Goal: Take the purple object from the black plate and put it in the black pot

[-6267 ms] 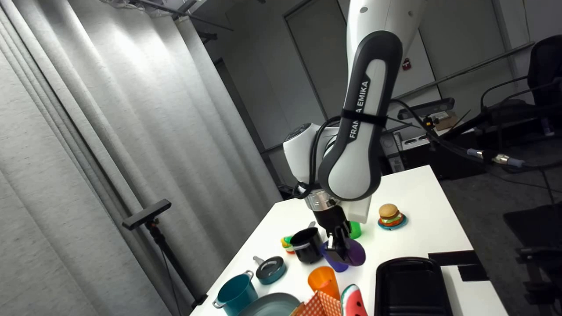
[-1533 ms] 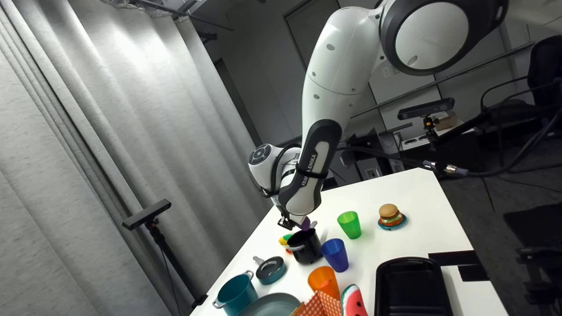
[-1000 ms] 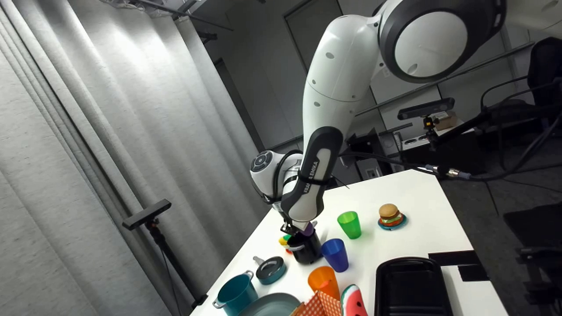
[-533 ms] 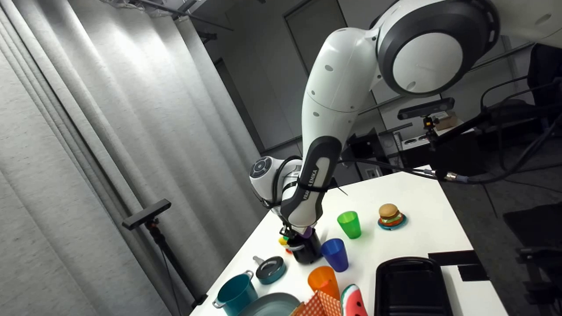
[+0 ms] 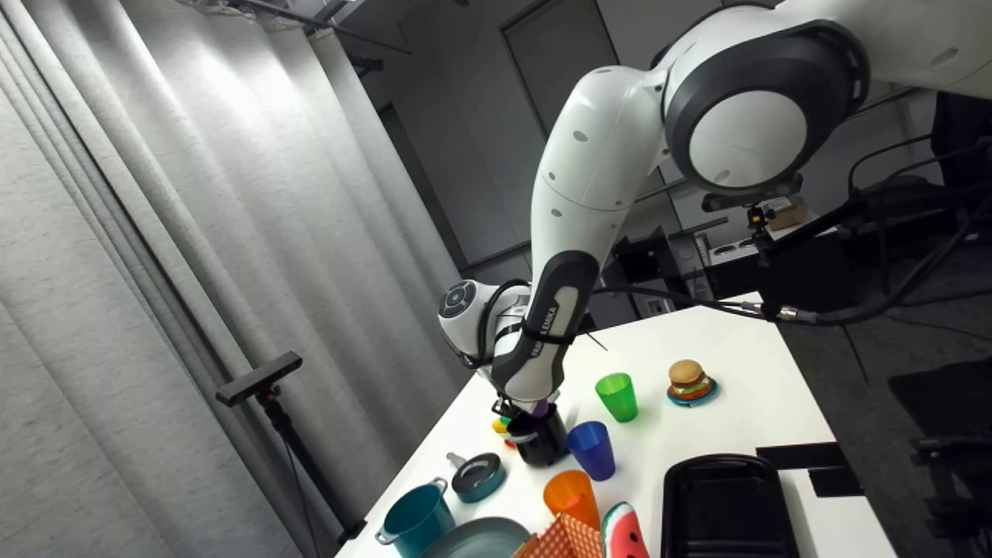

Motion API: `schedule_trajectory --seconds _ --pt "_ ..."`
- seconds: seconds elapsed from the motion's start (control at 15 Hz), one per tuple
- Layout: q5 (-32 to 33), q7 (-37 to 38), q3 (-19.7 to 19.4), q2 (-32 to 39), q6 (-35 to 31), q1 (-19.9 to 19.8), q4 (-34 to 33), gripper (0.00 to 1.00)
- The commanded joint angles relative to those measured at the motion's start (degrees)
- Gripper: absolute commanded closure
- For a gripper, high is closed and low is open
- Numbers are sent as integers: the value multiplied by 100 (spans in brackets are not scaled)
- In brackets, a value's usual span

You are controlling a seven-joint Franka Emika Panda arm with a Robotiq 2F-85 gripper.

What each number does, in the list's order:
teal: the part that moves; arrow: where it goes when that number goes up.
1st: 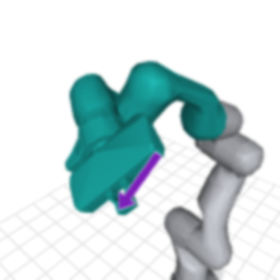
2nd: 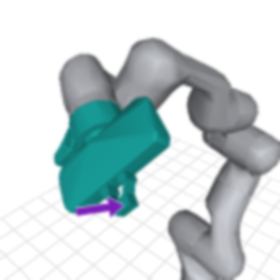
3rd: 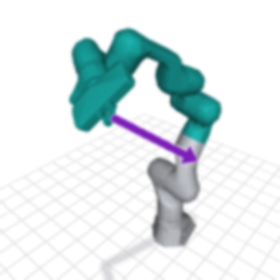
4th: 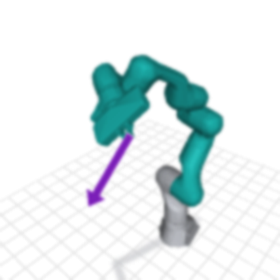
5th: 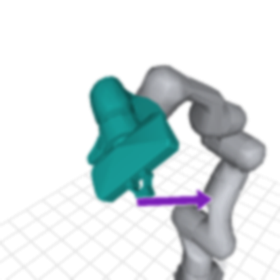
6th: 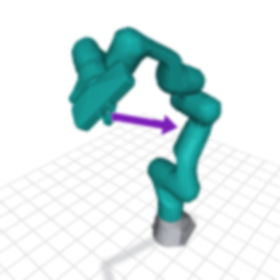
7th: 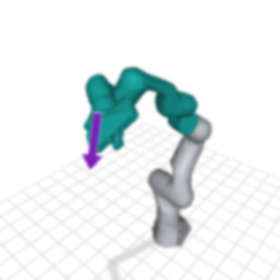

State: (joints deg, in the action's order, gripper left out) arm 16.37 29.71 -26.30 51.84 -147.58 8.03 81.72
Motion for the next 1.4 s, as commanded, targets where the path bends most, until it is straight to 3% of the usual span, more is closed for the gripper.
schedule_trajectory --seconds 0.0,0.13,0.53,1.33 --pt "-4 -11 77 212 249 -128 -422 47" --pt "-1 -27 101 228 293 -140 -455 47" --pt "-6 -53 126 317 352 -161 -554 2" --pt "-51 -102 212 94 425 -203 -393 0"
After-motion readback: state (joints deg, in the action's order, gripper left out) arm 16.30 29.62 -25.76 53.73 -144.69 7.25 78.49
